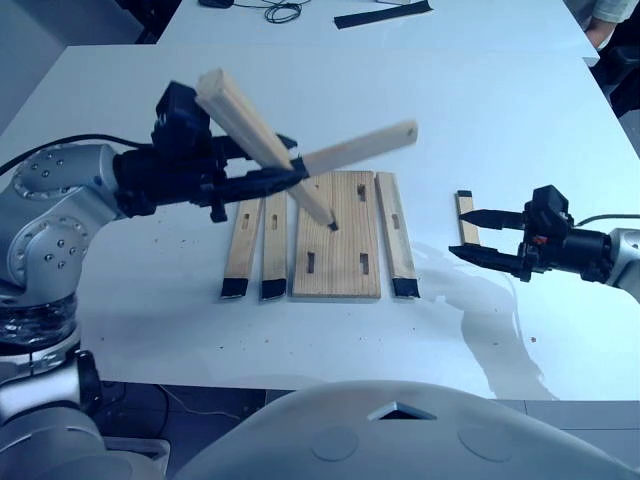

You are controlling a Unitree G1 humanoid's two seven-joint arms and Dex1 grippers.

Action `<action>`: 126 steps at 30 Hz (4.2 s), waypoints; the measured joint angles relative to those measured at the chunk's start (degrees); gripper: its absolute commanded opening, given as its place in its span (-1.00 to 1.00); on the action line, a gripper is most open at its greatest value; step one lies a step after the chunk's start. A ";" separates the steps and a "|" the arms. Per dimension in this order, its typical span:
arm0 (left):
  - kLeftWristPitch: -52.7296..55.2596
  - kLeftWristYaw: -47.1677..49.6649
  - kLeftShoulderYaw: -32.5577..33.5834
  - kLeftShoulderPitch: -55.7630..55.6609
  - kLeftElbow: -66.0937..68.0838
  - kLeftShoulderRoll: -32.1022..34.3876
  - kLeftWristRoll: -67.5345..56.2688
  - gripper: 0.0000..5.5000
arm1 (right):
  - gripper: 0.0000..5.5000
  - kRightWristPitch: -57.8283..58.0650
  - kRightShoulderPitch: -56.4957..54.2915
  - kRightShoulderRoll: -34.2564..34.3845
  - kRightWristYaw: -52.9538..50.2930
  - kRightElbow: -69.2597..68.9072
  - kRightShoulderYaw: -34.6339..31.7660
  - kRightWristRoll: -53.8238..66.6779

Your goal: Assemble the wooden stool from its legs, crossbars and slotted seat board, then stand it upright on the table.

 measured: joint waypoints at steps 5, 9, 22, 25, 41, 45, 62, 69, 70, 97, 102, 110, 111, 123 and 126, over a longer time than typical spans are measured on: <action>-5.89 -5.03 -1.74 3.22 0.87 0.66 5.81 -0.25 | 0.24 -0.06 1.96 1.54 -2.05 -1.80 -0.26 -0.04; -9.36 -6.97 -3.11 5.70 1.27 0.51 8.88 -0.25 | 0.24 -0.13 1.95 1.64 -2.34 -1.97 -0.24 -0.10; -18.84 -9.93 -4.71 10.56 1.89 -0.46 13.02 -0.25 | 0.24 -0.43 1.08 1.24 -1.62 -1.68 0.33 -1.14; -20.12 -10.82 -5.27 10.57 1.92 -0.13 13.62 -0.25 | 0.24 -0.43 1.22 1.38 -1.83 -1.93 0.37 -1.15; -21.49 -13.67 -6.08 10.02 2.95 2.66 13.50 -0.25 | 0.24 -0.39 2.41 1.68 -2.84 -2.89 0.25 -1.07; -21.46 -14.42 -6.11 10.24 2.33 3.00 13.30 -0.25 | 0.24 -0.34 2.35 1.68 -2.85 -2.89 0.20 -1.04; -20.29 -8.55 -10.98 10.61 2.64 1.90 16.25 -0.25 | 0.24 -0.10 -1.50 1.11 -1.55 -1.99 2.07 -1.31; -19.23 -7.00 -11.79 10.47 2.17 2.38 15.74 -0.25 | 0.24 0.09 -1.94 1.08 -1.58 -2.38 3.24 -1.40; -19.79 -6.73 -11.99 10.77 2.00 2.46 15.92 -0.25 | 0.24 0.10 -2.02 1.08 -1.59 -2.38 3.37 -1.41; -15.39 -0.78 -15.92 8.27 3.34 2.80 14.30 -0.25 | 0.24 0.05 -2.72 1.15 -2.19 -2.26 5.56 -2.21; -12.06 -0.69 -18.26 11.43 5.37 4.52 17.49 0.07 | 0.24 -0.05 -2.92 1.11 -2.11 -2.23 5.56 -2.85; -9.76 1.49 -17.23 10.44 10.33 1.96 21.89 0.16 | 0.24 -0.07 -2.23 1.43 -2.80 -2.58 5.31 -3.37; -9.12 1.71 -16.53 9.86 10.37 1.62 21.32 0.16 | 0.24 -0.09 -2.02 1.51 -2.99 -2.70 5.26 -3.36; -7.13 4.74 -7.81 11.70 11.56 2.04 21.97 0.16 | 0.24 -4.09 -1.22 7.25 -11.59 -3.81 7.17 -8.59; -6.60 7.17 -6.47 12.08 13.33 2.06 23.86 0.16 | 0.24 -5.54 -1.69 8.97 -14.09 -3.68 8.29 -11.30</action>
